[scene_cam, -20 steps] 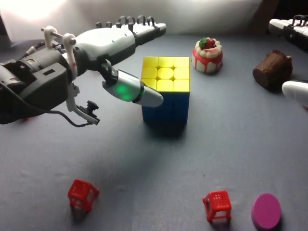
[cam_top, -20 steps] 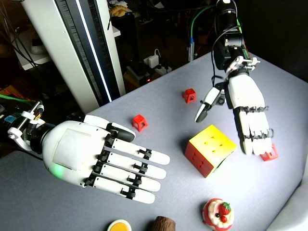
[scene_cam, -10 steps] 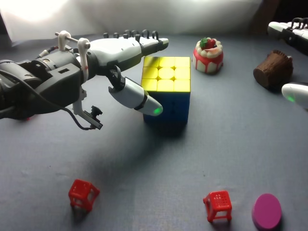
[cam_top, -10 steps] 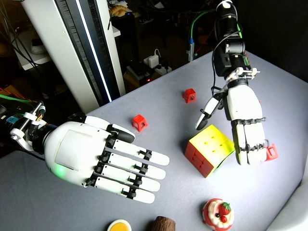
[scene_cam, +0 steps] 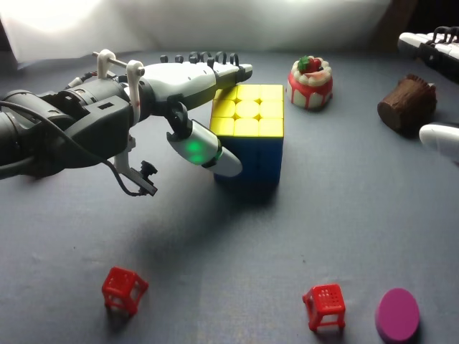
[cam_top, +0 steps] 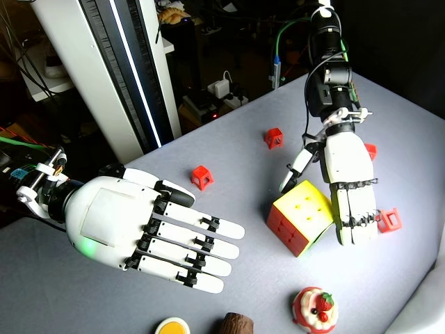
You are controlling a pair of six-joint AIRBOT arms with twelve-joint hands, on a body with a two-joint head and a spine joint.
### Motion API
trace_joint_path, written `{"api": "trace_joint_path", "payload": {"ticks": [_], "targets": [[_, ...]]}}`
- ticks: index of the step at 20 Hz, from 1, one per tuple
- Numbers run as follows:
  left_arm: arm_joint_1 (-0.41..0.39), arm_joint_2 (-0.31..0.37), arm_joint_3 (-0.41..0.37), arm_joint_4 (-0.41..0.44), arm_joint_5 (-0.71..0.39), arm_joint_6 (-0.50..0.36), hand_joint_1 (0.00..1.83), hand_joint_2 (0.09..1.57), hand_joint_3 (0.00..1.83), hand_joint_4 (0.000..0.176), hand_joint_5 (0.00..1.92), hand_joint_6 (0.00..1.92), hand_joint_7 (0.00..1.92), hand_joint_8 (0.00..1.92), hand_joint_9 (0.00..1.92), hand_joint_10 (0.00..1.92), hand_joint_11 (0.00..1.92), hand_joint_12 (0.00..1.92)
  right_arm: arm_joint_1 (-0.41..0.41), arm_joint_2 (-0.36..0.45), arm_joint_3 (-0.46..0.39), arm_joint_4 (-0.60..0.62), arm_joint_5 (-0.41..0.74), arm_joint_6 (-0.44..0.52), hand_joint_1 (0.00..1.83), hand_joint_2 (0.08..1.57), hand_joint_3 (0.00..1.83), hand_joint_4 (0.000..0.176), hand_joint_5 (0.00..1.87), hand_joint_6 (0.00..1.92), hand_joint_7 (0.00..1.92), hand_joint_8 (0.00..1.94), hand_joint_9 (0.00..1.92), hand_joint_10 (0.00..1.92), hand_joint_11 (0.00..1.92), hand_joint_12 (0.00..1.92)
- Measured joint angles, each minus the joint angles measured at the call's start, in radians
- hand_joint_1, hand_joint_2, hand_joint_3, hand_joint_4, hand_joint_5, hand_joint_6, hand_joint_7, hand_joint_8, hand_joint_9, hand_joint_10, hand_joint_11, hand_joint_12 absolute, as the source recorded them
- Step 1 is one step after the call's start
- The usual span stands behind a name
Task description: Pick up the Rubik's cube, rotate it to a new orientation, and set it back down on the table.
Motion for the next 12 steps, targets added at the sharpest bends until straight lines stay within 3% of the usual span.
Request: {"api": "trace_joint_path", "payload": {"ticks": [1,2,3,4,5,6,7,8,9,10,11,12], "targets": [[0.000,0.000,0.000,0.000,0.001,0.000,0.89,0.99,0.00,0.013,0.15,0.06,0.17,0.04,0.14,0.06,0.00,0.91,0.000,0.000,0.000,0.002,0.000,0.000,0.60,1.35,0.00,0.000,0.00,0.00,0.00,0.00,0.00,0.00,0.00,0.00],[0.000,0.000,0.002,0.000,0.001,-0.001,0.94,0.99,0.00,0.000,0.26,0.16,0.34,0.06,0.20,0.29,0.00,1.17,0.000,0.000,0.000,0.001,0.000,0.000,0.60,1.35,0.00,0.000,0.00,0.00,0.00,0.00,0.00,0.00,0.00,0.00],[0.000,0.000,0.002,0.001,-0.007,0.000,1.02,1.00,0.00,0.000,0.30,0.56,0.47,0.34,0.25,0.90,0.00,1.66,0.000,0.000,0.000,0.001,0.000,0.000,0.60,1.35,0.00,0.000,0.00,0.00,0.00,0.00,0.00,0.00,0.00,0.00],[-0.005,-0.001,0.002,0.002,-0.009,0.000,1.12,1.02,0.00,0.000,0.29,0.87,0.45,0.89,0.35,1.36,0.24,1.87,0.000,-0.002,0.000,0.000,0.001,0.000,0.62,1.36,0.00,0.000,0.00,0.00,0.00,0.00,0.00,0.00,0.00,0.00],[-0.005,-0.001,0.002,0.003,-0.011,-0.001,1.17,1.05,0.01,0.000,0.30,1.23,0.46,1.33,0.50,1.62,0.52,1.91,-0.004,-0.004,0.000,0.000,0.003,0.000,0.61,1.36,0.00,0.000,0.00,0.00,0.00,0.00,0.00,0.00,0.00,0.00],[-0.005,0.001,0.001,0.004,-0.013,-0.006,1.15,1.08,0.02,0.000,0.29,1.35,0.37,1.59,0.43,1.81,0.50,1.92,-0.006,-0.004,0.000,-0.002,0.004,0.000,0.61,1.36,0.00,0.000,0.00,0.00,0.00,0.00,0.00,0.00,0.00,0.00],[-0.004,0.003,-0.003,0.005,-0.013,-0.008,1.13,1.09,0.02,0.000,0.30,1.38,0.36,1.65,0.42,1.85,0.49,1.92,-0.006,-0.004,0.000,0.000,0.000,0.000,0.62,1.36,0.00,0.000,0.00,0.00,0.00,0.00,0.00,0.00,0.00,0.00],[-0.004,0.006,-0.008,0.014,-0.015,-0.012,1.11,1.27,0.03,0.000,0.48,1.51,0.60,1.66,0.47,1.86,0.56,1.92,-0.006,-0.004,0.000,0.001,0.000,0.000,0.60,1.36,0.00,0.000,0.00,0.00,0.00,0.00,0.00,0.00,0.00,0.00],[-0.004,0.011,-0.014,0.027,-0.020,-0.013,1.14,1.31,0.01,0.000,0.51,1.49,0.70,1.66,0.63,1.91,0.75,1.92,-0.006,-0.004,0.000,0.001,0.002,0.000,0.62,1.36,0.00,0.000,0.00,0.00,0.00,0.00,0.00,0.00,0.00,0.00],[-0.004,0.015,-0.018,0.033,-0.023,-0.014,1.14,1.31,0.01,0.000,0.51,1.49,0.70,1.66,0.63,1.91,0.75,1.92,-0.006,-0.004,0.000,-0.001,0.002,0.000,0.62,1.36,0.00,0.000,0.00,0.00,0.00,0.00,0.00,0.00,0.00,0.00],[-0.004,0.019,-0.022,0.040,-0.027,-0.014,1.14,1.31,0.01,0.000,0.54,1.47,0.71,1.68,0.75,1.92,0.89,1.92,-0.006,-0.004,0.000,-0.001,0.001,0.000,0.57,1.36,0.00,0.000,0.00,0.00,0.00,0.00,0.00,0.00,0.00,0.00],[-0.004,0.027,-0.031,0.046,-0.031,-0.013,1.13,1.31,0.01,0.000,0.57,1.47,0.69,1.68,0.69,1.92,0.85,1.92,-0.006,-0.004,0.000,-0.002,0.003,0.000,0.52,1.36,0.00,0.000,0.00,0.00,0.00,0.00,0.00,0.00,0.00,0.00]]}}
